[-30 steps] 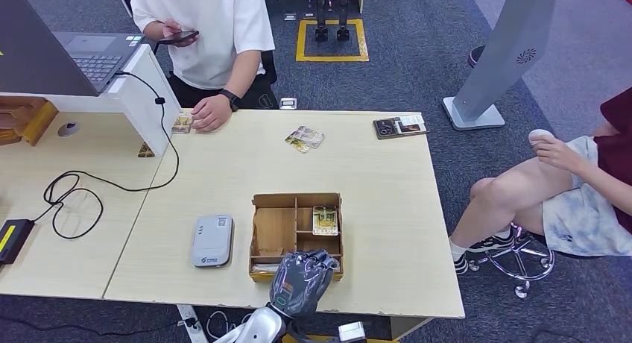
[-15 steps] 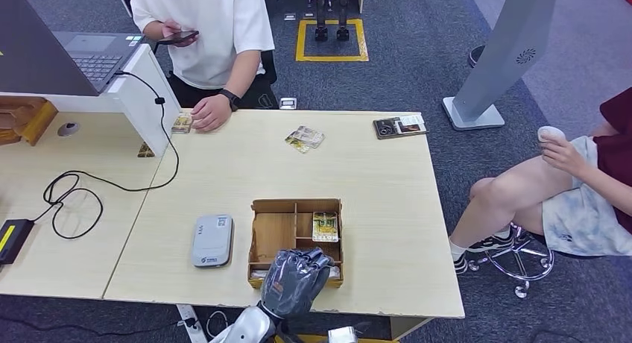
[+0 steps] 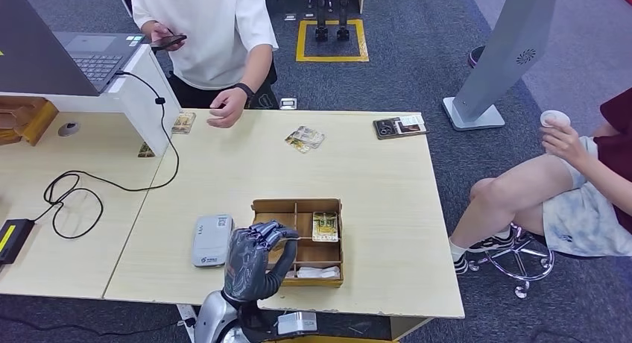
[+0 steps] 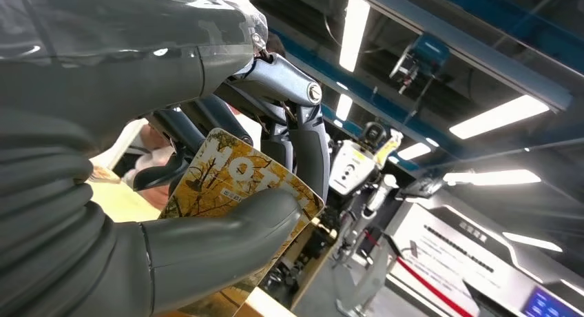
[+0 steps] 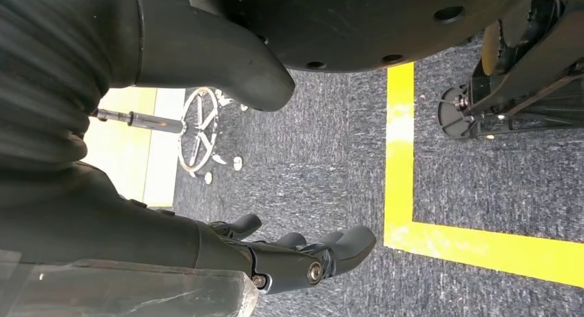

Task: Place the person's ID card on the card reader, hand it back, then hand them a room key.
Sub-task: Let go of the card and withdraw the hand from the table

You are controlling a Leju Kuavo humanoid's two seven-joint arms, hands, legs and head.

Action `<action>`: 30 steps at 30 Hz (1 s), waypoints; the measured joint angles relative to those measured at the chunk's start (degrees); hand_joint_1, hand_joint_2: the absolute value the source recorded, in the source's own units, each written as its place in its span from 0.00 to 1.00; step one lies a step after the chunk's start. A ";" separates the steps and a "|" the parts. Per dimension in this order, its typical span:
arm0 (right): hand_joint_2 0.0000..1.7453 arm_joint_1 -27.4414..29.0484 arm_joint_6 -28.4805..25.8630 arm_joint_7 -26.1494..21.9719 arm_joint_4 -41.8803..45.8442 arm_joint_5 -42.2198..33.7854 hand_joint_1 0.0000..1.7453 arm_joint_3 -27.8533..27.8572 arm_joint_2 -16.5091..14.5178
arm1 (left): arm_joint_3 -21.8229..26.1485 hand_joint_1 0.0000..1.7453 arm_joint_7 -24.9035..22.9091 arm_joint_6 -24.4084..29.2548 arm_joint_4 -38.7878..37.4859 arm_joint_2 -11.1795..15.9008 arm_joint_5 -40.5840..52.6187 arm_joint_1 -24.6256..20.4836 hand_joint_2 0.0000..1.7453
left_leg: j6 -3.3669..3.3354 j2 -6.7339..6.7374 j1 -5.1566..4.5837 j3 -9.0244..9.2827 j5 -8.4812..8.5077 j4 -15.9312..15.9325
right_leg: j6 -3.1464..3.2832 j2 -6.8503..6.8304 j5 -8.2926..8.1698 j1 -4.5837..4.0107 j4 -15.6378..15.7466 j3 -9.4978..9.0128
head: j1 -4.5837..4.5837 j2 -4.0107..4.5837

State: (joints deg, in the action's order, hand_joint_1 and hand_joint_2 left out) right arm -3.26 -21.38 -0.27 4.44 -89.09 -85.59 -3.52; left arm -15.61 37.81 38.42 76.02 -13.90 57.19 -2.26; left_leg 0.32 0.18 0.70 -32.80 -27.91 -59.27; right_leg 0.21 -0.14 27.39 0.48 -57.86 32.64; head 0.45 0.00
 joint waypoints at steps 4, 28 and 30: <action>1.00 0.00 -0.06 0.00 -0.01 0.00 0.00 0.05 -0.03 | 1.26 1.00 0.37 0.00 0.95 -0.15 -0.92 0.54 1.00 | 0.00 -0.01 0.00 0.00 0.00 0.00 | 0.00 0.00 0.00 0.00 0.00 0.01 | 0.02 0.00; 1.00 -0.53 -0.06 0.14 -0.01 2.12 0.00 -1.27 -0.06 | 2.30 1.00 -28.68 0.00 -10.41 1.58 6.52 -24.79 1.00 | -0.02 -0.04 0.00 -0.04 0.24 -0.02 | 0.06 -0.05 -0.17 0.00 -0.02 0.09 | -0.01 0.00; 1.00 -0.60 -0.05 0.14 0.01 2.21 0.00 -1.45 -0.05 | 2.28 1.00 -30.09 0.00 -12.76 1.74 7.44 -27.01 1.00 | -0.02 -0.04 -0.01 -0.05 0.24 -0.02 | 0.06 -0.05 -0.17 0.00 -0.02 0.11 | 0.00 0.00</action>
State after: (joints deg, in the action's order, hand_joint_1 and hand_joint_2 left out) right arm -3.86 -21.44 -0.13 4.45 -86.88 -87.05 -3.58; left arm -13.33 7.73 38.42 63.27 -12.16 64.63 -29.26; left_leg 0.30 0.14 0.69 -32.85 -27.67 -59.29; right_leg 0.26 -0.19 27.22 0.48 -57.88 32.75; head 0.45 0.00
